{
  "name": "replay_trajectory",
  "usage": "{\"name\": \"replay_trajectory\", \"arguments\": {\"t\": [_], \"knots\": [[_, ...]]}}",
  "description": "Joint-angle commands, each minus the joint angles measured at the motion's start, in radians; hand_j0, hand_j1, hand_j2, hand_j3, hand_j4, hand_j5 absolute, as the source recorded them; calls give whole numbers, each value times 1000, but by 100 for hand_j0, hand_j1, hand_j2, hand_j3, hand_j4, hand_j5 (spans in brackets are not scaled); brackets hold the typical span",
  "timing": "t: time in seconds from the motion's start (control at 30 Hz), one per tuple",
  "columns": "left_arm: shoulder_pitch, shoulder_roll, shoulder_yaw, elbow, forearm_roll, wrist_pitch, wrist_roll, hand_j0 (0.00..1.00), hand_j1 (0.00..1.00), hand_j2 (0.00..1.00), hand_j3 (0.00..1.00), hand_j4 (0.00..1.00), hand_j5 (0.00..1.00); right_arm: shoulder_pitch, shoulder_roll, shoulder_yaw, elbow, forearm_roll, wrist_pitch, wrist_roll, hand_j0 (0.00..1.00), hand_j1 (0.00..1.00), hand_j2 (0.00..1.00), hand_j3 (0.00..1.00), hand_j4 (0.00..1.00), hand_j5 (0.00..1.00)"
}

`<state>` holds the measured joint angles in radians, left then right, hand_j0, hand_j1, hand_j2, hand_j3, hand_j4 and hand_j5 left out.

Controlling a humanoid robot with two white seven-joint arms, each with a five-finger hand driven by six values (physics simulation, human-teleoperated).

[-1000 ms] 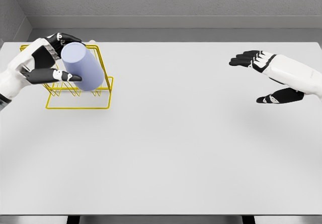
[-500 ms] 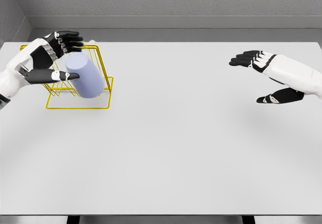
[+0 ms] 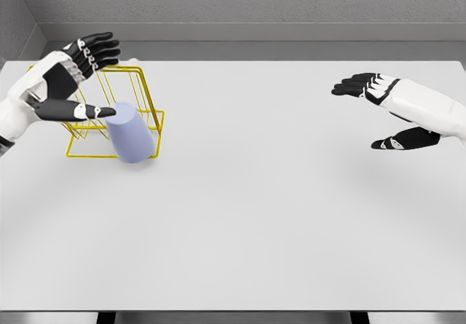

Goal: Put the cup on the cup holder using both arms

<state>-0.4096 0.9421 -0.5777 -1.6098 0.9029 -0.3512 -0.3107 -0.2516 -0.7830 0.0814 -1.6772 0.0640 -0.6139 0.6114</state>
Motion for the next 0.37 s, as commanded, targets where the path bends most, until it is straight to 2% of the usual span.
{"name": "replay_trajectory", "arguments": {"t": [0.0, 0.17, 0.33], "knots": [[2, 18, 1, -16, 5, -43, 1, 100, 100, 100, 100, 100, 100, 0, -1, 0, -1, -9, 3, -1, 100, 100, 100, 100, 100, 100], [38, 55, 7, -4, 7, -166, 1, 100, 100, 100, 100, 100, 100, 0, -1, 0, 1, -7, 3, -1, 100, 100, 100, 100, 100, 100], [163, 61, 81, 16, 7, -245, 1, 100, 100, 100, 100, 100, 100, 0, -1, 0, 1, -7, 3, -1, 100, 100, 100, 100, 100, 100]]}}
